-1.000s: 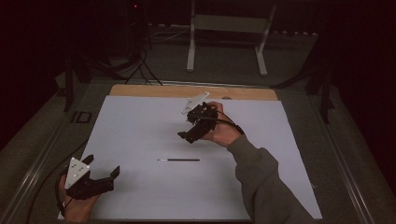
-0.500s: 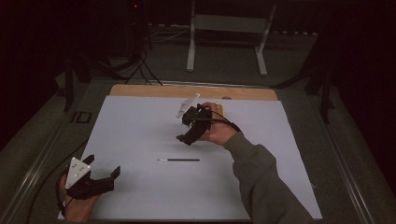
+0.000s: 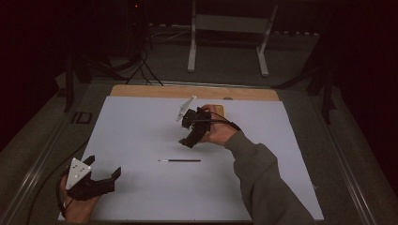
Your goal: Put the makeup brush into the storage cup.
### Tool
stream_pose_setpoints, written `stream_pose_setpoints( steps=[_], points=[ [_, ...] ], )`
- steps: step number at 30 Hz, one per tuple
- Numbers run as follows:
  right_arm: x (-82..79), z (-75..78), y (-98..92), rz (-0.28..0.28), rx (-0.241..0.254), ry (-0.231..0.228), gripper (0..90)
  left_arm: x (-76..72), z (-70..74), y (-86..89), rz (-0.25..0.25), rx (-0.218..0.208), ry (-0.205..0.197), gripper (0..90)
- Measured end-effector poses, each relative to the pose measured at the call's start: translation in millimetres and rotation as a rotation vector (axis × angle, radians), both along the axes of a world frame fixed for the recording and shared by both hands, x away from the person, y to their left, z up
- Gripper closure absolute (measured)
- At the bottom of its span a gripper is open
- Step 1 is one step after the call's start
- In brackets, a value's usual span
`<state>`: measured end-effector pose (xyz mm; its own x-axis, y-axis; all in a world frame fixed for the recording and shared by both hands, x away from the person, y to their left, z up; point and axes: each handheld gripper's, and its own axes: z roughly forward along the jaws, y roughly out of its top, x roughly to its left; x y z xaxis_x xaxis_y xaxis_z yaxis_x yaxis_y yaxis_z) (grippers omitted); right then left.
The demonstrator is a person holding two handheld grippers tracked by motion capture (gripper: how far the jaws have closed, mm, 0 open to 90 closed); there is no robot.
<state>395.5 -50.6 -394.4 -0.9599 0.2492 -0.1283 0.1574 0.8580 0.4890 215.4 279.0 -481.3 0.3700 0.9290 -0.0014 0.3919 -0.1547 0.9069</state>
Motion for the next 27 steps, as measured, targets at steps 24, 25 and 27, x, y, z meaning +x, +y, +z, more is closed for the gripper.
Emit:
stream_pose_setpoints(
  steps=[24, 25, 27],
  points=[
    [3.1, -39.8, 24.1, 0.054, -0.156, 0.051, 21.3, -0.1, 0.0, 0.0, -0.008, -0.003, 0.002, 1.4],
    [3.0, -41.2, 25.0, 0.053, -0.164, 0.050, 21.6, -0.1, 0.0, 0.0, -0.008, -0.003, 0.002, 1.4],
    [3.1, -43.8, 26.8, 0.060, -0.173, 0.051, 23.1, -0.1, 0.1, 0.1, -0.009, -0.001, 0.002, 1.4]
  ],
)
